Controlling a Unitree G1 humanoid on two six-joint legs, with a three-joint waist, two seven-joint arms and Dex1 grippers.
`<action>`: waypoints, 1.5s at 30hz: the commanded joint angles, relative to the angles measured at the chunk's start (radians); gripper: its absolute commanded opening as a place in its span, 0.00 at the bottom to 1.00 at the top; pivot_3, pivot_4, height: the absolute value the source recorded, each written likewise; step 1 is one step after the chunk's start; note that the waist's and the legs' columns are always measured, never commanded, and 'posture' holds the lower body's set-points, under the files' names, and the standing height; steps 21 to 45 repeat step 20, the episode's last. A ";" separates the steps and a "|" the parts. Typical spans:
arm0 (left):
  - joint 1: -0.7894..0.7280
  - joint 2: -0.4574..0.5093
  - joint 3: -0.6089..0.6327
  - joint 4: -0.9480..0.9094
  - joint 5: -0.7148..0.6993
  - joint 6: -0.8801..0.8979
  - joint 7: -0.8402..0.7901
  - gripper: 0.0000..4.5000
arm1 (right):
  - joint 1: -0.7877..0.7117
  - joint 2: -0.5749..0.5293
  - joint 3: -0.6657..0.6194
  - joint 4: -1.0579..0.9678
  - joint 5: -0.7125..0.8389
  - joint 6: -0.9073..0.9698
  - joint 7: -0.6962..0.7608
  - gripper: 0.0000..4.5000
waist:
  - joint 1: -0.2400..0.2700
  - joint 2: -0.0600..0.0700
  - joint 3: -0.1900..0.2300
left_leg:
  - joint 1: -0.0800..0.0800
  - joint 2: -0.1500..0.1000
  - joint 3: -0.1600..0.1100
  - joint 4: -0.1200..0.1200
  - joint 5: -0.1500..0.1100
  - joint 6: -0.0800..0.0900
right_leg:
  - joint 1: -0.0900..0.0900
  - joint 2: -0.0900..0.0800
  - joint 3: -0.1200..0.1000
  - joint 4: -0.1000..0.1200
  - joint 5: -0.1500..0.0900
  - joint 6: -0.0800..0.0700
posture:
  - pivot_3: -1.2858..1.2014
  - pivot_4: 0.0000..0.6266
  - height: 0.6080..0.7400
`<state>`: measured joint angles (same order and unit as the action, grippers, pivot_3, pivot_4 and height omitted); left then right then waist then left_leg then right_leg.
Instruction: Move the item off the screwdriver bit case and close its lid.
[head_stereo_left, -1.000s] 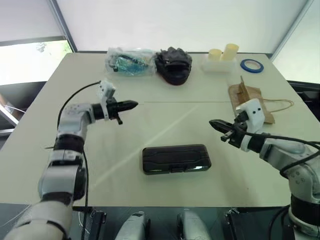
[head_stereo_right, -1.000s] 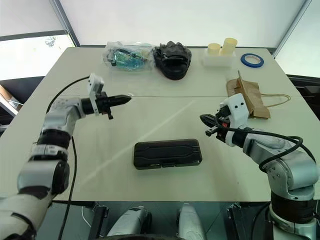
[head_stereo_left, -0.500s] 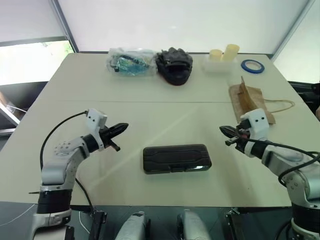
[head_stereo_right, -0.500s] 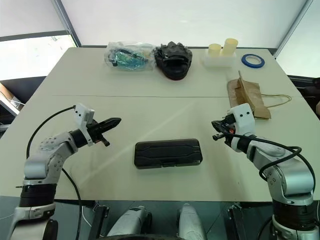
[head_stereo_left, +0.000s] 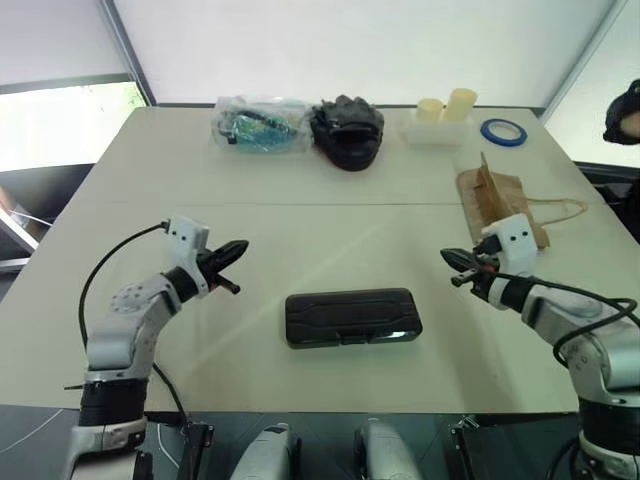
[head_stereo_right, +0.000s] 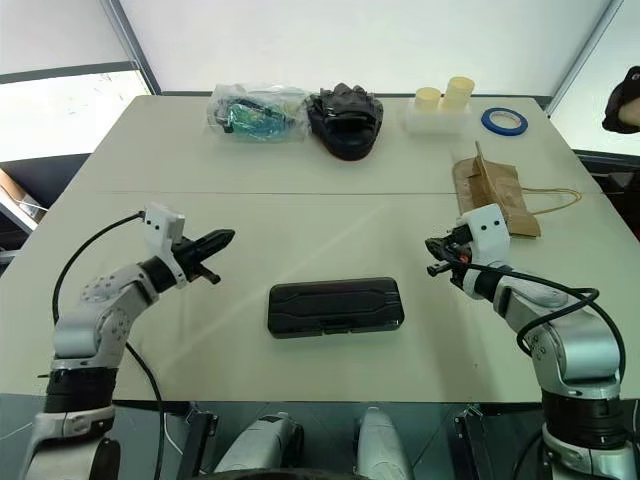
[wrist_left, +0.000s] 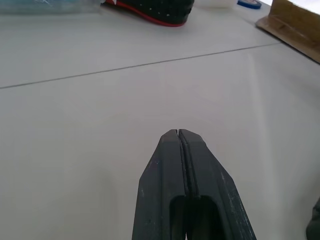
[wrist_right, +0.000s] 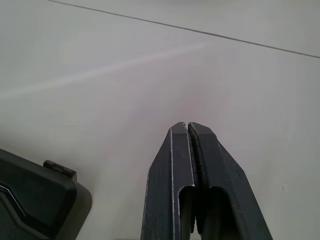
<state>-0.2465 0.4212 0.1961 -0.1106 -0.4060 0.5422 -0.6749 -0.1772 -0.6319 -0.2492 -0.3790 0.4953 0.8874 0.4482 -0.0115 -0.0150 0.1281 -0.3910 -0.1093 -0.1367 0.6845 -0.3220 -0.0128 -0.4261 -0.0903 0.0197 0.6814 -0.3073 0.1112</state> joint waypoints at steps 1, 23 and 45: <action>0.018 0.003 0.005 -0.061 -0.029 0.005 0.011 0.00 | -0.001 -0.020 -0.019 -0.034 0.006 -0.001 0.008 0.01 | 0.000 0.000 0.000 | 0.000 0.000 0.000 0.000 0.000 0.000 | 0.000 0.000 0.000 0.000 0.000 0.000 | 0.52 0.24 1.00; 0.017 -0.005 -0.037 -0.050 -0.046 -0.021 0.021 0.00 | 0.031 -0.028 -0.025 -0.066 0.007 -0.001 0.009 0.01 | 0.000 0.000 0.000 | 0.000 0.000 0.000 0.000 0.000 0.000 | 0.000 0.000 0.000 -0.001 0.000 0.000 | 0.52 0.24 1.00; 0.017 -0.005 -0.037 -0.050 -0.046 -0.021 0.021 0.00 | 0.031 -0.028 -0.025 -0.066 0.007 -0.001 0.009 0.01 | 0.000 0.000 0.000 | 0.000 0.000 0.000 0.000 0.000 0.000 | 0.000 0.000 0.000 -0.001 0.000 0.000 | 0.52 0.24 1.00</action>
